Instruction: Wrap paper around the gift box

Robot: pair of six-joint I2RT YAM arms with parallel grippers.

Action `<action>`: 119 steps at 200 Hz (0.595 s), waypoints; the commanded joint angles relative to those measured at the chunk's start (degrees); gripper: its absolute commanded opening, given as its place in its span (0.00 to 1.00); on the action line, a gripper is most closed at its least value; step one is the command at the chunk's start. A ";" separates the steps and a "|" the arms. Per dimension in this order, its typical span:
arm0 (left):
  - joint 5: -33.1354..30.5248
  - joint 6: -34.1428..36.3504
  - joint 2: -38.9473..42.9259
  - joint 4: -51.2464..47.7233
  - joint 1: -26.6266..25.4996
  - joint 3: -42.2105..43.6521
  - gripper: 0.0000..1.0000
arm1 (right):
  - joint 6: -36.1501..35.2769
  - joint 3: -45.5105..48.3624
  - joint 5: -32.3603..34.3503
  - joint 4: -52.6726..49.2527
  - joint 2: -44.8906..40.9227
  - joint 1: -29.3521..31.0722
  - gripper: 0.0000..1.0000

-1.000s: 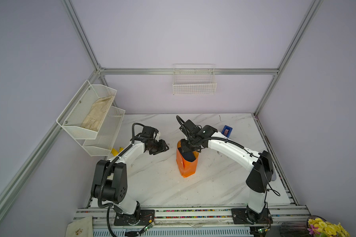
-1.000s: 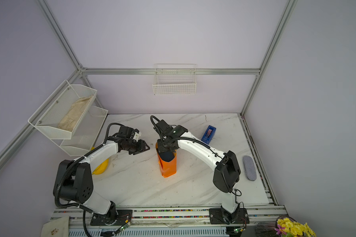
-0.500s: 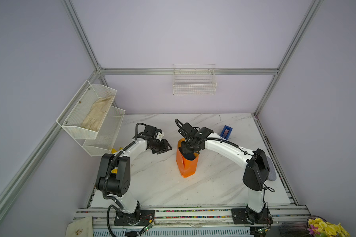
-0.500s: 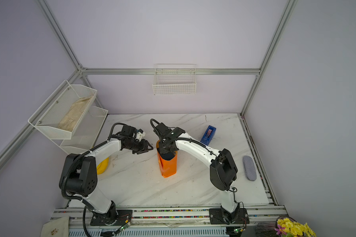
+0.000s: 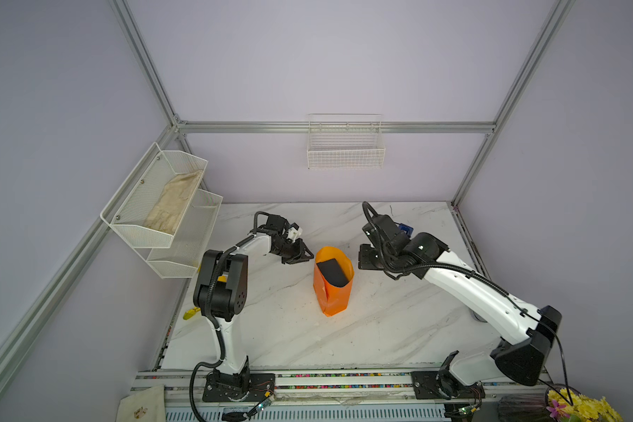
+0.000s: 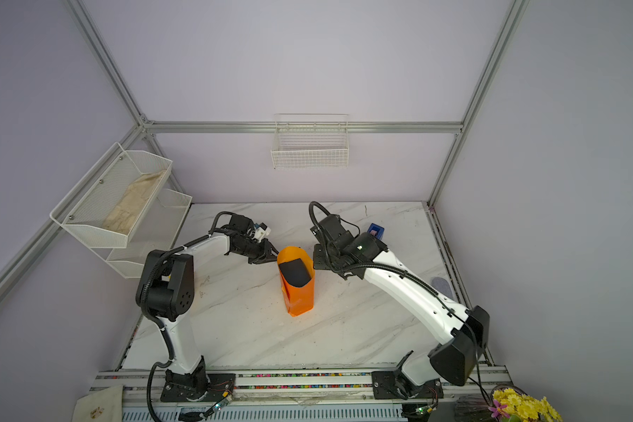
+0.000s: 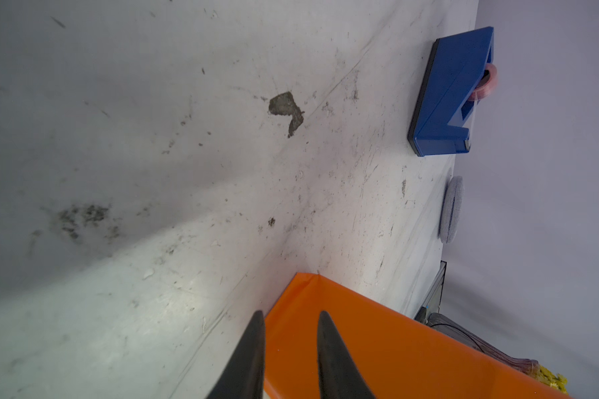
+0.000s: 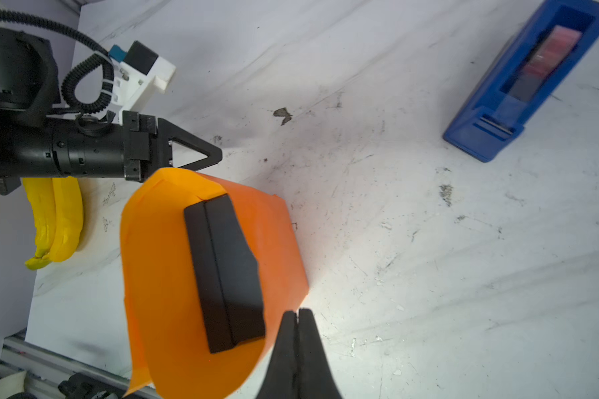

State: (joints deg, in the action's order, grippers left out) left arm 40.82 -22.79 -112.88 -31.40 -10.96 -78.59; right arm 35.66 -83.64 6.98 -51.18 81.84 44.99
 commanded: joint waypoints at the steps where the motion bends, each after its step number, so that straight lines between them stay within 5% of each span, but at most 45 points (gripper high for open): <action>1: 4.31 2.03 -1.24 -1.17 -1.05 -6.15 0.25 | 4.91 10.80 -2.93 1.78 -1.92 0.14 0.03; 19: 4.88 3.17 -2.73 -2.74 -2.02 -7.26 0.24 | 8.46 22.86 -11.30 11.98 -6.67 0.10 0.03; 53: 4.41 4.92 -4.47 -5.87 -3.54 -7.08 0.20 | 20.36 44.47 -29.49 47.99 -8.84 0.18 0.00; 76: 3.87 5.46 -4.21 -6.56 -3.54 -5.18 0.17 | 23.61 48.65 -33.10 60.08 -4.98 0.13 0.00; 119: 3.13 4.68 -3.01 -6.36 -3.54 -1.26 0.16 | 23.70 49.14 -35.45 67.97 5.77 -2.01 0.00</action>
State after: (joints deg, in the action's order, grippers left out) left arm 43.44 -19.20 -117.58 -37.52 -14.66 -81.49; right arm 56.58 -34.61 -24.91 6.04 83.88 44.42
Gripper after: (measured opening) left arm 0.162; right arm 0.045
